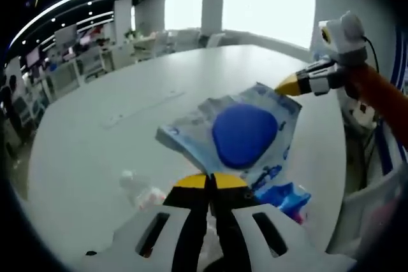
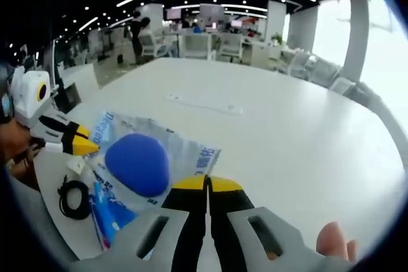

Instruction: Arrange the tabletop items into an orderly group along one side of the table until the central work area is clear of visible clutter.

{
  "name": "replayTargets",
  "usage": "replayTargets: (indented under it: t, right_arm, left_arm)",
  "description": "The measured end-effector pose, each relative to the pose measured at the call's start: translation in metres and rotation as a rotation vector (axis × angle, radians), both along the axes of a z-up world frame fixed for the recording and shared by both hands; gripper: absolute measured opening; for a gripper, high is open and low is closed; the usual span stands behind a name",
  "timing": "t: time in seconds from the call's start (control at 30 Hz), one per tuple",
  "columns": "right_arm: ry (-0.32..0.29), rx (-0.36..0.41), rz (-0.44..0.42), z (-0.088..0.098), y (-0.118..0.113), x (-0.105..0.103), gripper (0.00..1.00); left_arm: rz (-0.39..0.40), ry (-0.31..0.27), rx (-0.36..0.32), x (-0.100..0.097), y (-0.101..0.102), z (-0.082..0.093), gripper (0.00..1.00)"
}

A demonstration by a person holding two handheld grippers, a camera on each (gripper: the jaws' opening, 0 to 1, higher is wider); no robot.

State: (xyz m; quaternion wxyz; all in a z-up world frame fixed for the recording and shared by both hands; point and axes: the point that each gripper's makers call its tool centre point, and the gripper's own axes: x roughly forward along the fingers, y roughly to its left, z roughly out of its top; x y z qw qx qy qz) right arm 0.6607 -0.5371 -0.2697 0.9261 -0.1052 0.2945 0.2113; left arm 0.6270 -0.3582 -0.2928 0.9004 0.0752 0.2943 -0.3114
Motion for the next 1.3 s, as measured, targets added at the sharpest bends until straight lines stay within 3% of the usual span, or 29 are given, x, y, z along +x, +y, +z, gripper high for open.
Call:
replayTargets:
  t: [0.47, 0.9, 1.3]
  right_arm:
    - [0.020, 0.000, -0.039, -0.021, -0.025, 0.030, 0.01]
    - [0.079, -0.001, -0.037, -0.065, -0.025, 0.047, 0.01]
    - [0.112, 0.007, -0.016, -0.086, -0.018, 0.052, 0.01]
  left_arm:
    - [-0.003, 0.023, 0.000, 0.028, -0.026, -0.023, 0.00]
    - [-0.002, 0.082, 0.064, 0.047, -0.025, -0.059, 0.00]
    - [-0.002, 0.112, 0.133, 0.047, -0.020, -0.081, 0.00]
